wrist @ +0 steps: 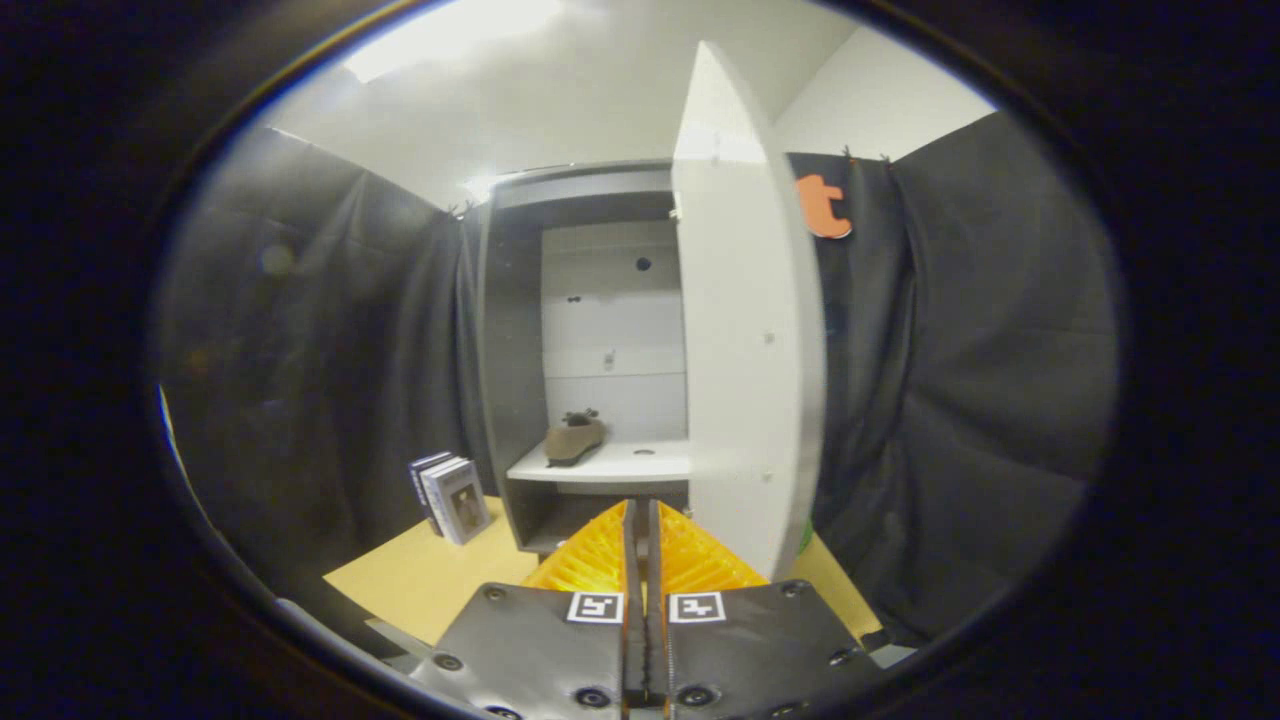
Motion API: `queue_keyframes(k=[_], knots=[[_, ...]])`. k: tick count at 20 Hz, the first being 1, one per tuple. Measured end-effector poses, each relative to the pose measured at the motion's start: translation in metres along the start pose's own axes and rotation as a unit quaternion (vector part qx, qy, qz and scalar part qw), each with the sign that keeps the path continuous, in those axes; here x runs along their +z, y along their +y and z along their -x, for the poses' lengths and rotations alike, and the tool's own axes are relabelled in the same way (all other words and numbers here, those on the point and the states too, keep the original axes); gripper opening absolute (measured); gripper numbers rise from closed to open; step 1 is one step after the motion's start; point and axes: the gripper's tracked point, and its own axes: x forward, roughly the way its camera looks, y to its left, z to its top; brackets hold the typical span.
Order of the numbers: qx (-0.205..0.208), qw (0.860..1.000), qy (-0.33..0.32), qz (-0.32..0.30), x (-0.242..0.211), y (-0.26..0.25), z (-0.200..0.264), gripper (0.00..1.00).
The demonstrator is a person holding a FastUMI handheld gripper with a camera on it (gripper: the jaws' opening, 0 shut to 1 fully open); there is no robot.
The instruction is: Open the shoe cabinet door, grab the shoes and put them into the shoe cabinet, then close the shoe cabinet door.
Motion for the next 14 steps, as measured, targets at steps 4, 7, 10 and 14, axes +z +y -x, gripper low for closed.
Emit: queue_keyframes(k=[4, 7, 10, 14], knots=[[0.029, 0.998, 0.052, 0.001, -0.054, 0.048, -0.040, 0.03], [0.038, 0.995, 0.091, -0.001, -0.099, 0.072, -0.068, 0.03], [0.049, 0.989, 0.139, -0.002, -0.146, 0.091, -0.088, 0.03], [0.056, 0.976, 0.209, 0.007, -0.219, 0.119, -0.121, 0.12]])
